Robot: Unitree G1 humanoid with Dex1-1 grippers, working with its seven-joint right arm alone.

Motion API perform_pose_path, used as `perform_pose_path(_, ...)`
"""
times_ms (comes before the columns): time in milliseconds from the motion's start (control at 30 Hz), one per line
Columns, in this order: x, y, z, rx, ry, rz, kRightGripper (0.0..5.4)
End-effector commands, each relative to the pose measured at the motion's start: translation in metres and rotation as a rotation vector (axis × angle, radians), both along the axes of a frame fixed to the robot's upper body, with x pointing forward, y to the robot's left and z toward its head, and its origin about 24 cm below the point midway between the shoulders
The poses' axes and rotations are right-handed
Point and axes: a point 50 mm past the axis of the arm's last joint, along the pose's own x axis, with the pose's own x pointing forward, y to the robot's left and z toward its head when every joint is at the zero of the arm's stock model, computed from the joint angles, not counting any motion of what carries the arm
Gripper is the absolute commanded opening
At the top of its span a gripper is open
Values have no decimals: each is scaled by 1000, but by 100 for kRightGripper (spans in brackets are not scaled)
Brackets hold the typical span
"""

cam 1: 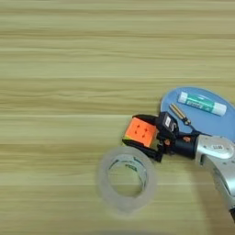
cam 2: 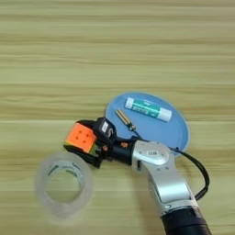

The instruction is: Move the objects on the table

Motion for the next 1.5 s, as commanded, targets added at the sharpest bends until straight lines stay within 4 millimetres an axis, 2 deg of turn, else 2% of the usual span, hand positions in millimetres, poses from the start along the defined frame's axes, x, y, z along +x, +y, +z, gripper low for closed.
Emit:
perform_pose_path(33,13,-2,22,-15,-119,-6,455)
perform_pose_path(233,14,-2,24,-11,-123,-12,537)
perform_pose_path(533,16,-1,32,30,-151,-33,537)
perform_pose_path(967,21,0,74,193,-294,-66,537)
perform_pose_path(1167,28,-9,91,215,-355,-116,537)
perform_pose_path(1400,37,-21,103,208,-402,-177,537)
perform_pose_path(1500,43,-32,110,192,-434,-217,537)
